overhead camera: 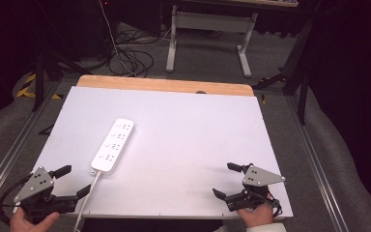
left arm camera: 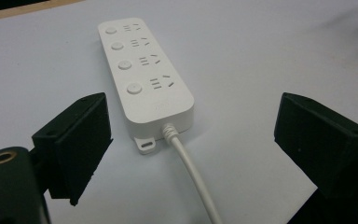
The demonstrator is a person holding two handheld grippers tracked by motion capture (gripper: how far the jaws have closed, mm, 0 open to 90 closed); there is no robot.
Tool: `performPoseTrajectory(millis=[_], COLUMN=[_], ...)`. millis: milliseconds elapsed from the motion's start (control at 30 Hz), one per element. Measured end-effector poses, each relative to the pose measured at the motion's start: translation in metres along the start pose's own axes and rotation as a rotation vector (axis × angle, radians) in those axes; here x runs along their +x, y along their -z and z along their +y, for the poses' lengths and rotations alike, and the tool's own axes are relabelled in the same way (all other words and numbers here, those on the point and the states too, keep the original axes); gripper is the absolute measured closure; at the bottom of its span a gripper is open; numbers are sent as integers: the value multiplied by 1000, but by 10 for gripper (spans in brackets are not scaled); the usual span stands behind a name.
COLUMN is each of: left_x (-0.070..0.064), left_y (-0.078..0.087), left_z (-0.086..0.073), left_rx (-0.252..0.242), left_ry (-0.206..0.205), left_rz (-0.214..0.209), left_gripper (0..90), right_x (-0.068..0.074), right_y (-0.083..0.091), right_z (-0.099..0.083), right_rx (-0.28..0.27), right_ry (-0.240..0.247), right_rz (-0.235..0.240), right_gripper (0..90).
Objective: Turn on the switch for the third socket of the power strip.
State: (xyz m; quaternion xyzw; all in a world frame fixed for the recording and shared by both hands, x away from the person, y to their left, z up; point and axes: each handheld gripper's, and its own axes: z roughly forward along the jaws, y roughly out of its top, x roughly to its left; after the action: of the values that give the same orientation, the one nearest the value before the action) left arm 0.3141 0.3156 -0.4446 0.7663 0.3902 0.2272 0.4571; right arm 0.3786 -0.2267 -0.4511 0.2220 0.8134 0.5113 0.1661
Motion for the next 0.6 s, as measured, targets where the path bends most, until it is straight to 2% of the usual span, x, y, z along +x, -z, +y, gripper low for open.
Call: performPoseTrajectory(millis=[367,467,600], left_x=[0,0,3], left_y=[0,0,1], left_z=[3,5,10], left_rx=[-4,-1,8], left_ry=[-15,-21,13], left_rz=[0,11,7], left_gripper=[133,141,156], right_x=[0,2,0], right_y=[1,-1,-1], right_z=[0,1,0], right_rx=[-8,1,-3], right_ry=[-9,4,-8], right_rz=[3,6,9], right_gripper=[51,52,52])
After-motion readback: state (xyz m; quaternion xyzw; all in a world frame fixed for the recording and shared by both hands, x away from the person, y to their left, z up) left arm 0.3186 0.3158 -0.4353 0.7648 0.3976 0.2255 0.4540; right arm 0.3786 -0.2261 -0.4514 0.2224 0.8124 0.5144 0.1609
